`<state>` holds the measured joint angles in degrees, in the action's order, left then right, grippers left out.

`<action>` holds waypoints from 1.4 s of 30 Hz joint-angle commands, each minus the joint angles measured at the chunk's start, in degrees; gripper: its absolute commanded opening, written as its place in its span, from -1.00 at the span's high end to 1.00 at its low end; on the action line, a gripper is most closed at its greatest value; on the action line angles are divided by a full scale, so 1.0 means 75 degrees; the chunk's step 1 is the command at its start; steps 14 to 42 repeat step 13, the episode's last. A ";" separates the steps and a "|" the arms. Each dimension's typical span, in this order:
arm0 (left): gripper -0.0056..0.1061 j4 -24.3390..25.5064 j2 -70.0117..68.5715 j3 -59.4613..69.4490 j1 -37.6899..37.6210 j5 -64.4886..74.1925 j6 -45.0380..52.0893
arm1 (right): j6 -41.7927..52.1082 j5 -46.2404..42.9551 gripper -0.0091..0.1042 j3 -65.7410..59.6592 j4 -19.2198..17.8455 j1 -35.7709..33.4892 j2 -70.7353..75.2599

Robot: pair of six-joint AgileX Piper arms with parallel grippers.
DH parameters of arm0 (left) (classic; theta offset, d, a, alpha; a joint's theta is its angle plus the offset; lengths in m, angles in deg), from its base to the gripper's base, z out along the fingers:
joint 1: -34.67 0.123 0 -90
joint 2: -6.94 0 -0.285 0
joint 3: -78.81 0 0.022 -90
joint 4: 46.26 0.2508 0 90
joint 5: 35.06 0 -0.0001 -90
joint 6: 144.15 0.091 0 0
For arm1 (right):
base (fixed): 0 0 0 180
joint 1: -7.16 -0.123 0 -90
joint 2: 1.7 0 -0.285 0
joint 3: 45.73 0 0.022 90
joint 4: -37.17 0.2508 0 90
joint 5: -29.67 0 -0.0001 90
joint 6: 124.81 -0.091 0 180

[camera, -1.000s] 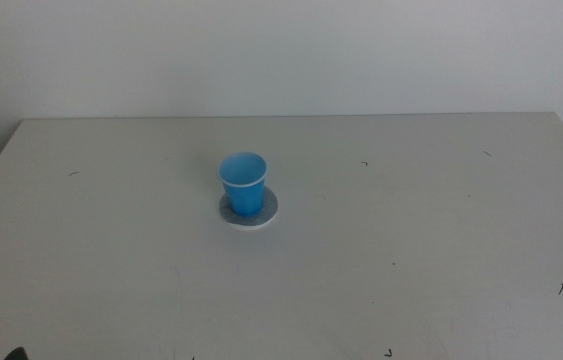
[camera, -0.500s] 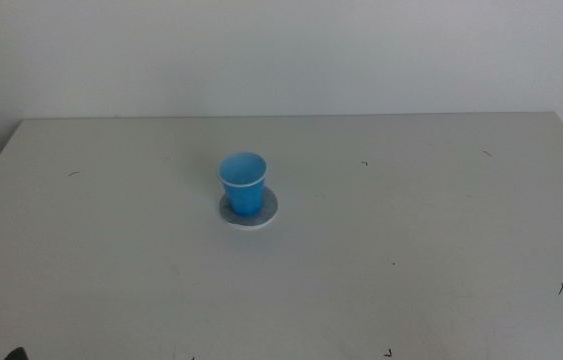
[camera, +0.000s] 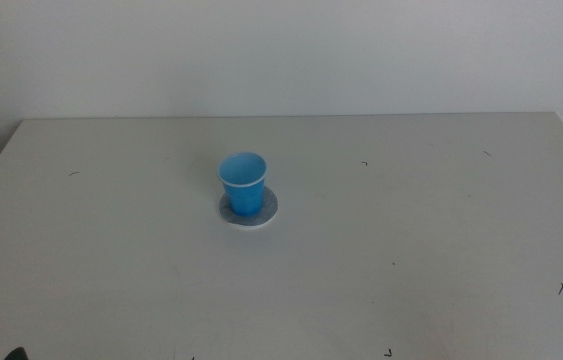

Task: Place an empty cup on a cup mat.

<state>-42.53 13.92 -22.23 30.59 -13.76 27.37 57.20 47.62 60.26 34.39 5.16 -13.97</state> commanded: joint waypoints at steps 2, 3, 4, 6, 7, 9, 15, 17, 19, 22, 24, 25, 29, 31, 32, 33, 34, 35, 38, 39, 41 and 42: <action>-0.98 0.0003 -0.0099 -0.0045 0.0009 -0.0505 -0.0082 | 0.0035 -0.1026 -0.82 -0.0119 -0.0119 -0.0020 0.0080; -0.98 0.0003 -0.0099 -0.0045 0.0009 -0.0505 -0.0082 | 0.0035 -0.1100 -0.82 -0.0227 -0.0113 -0.0020 0.0178; -0.98 0.0003 -0.0099 -0.0045 0.0009 -0.0505 -0.0082 | 0.0035 -0.1178 -0.82 -0.0335 -0.0093 -0.0020 0.0287; -0.98 0.0003 -0.0099 -0.0045 0.0009 -0.0505 -0.0082 | 0.0035 -0.1201 -0.82 -0.0528 -0.0015 -0.0020 0.0504; -0.98 0.0003 -0.0099 -0.0045 0.0009 -0.0505 -0.0082 | 0.0035 -0.1178 -0.82 -0.0607 0.0049 -0.0020 0.0629; -0.98 0.0003 -0.0099 -0.0045 0.0009 -0.0505 -0.0082 | 0.0035 -0.0921 -0.82 -0.0597 0.0090 -0.0020 0.0849; -0.98 0.0003 -0.0099 -0.0045 0.0009 -0.0505 -0.0082 | 0.0035 -0.0977 -0.82 -0.0597 0.0077 -0.0020 0.0879; -0.98 0.0003 -0.0099 -0.0045 0.0009 -0.0505 -0.0082 | 0.0035 -0.0977 -0.82 -0.0597 0.0077 -0.0020 0.0879; -0.98 0.0003 -0.0099 -0.0045 0.0009 -0.0505 -0.0082 | 0.0035 -0.0977 -0.82 -0.0597 0.0077 -0.0020 0.0879; -0.98 0.0003 -0.0099 -0.0045 0.0009 -0.0505 -0.0082 | 0.0035 -0.0977 -0.82 -0.0597 0.0077 -0.0020 0.0879; -0.98 0.0003 -0.0099 -0.0045 0.0009 -0.0505 -0.0082 | 0.0035 -0.0977 -0.82 -0.0597 0.0077 -0.0020 0.0879; -0.98 0.0003 -0.0099 -0.0045 0.0009 -0.0505 -0.0082 | 0.0035 -0.0977 -0.82 -0.0597 0.0077 -0.0020 0.0879; -0.98 0.0003 -0.0099 -0.0045 0.0009 -0.0505 -0.0082 | 0.0035 -0.0977 -0.82 -0.0597 0.0077 -0.0020 0.0879; -0.98 0.0003 -0.0099 -0.0045 0.0009 -0.0505 -0.0082 | 0.0035 -0.0977 -0.82 -0.0597 0.0077 -0.0020 0.0879; -0.98 0.0003 -0.0099 -0.0045 0.0009 -0.0505 -0.0082 | 0.0035 -0.0977 -0.82 -0.0597 0.0077 -0.0020 0.0879; -0.98 0.0003 -0.0099 -0.0045 0.0009 -0.0505 -0.0082 | 0.0035 -0.0977 -0.82 -0.0597 0.0077 -0.0020 0.0879; -0.98 0.0003 -0.0099 -0.0045 0.0009 -0.0505 -0.0082 | 0.0035 -0.0977 -0.82 -0.0597 0.0077 -0.0020 0.0879; -0.98 0.0003 -0.0099 -0.0045 0.0009 -0.0505 -0.0082 | 0.0035 -0.0977 -0.82 -0.0597 0.0077 -0.0020 0.0879; -0.98 0.0003 -0.0099 -0.0045 0.0009 -0.0505 -0.0082 | 0.0035 -0.0977 -0.82 -0.0597 0.0077 -0.0020 0.0879; -0.98 0.0003 -0.0099 -0.0045 0.0009 -0.0505 -0.0082 | 0.0035 -0.0977 -0.82 -0.0597 0.0077 -0.0020 0.0879; -0.98 0.0003 -0.0099 -0.0045 0.0009 -0.0505 -0.0082 | 0.0035 -0.0977 -0.82 -0.0597 0.0077 -0.0020 0.0879; -0.98 0.0003 -0.0099 -0.0045 0.0009 -0.0505 -0.0082 | 0.0035 -0.0977 -0.82 -0.0597 0.0077 -0.0020 0.0879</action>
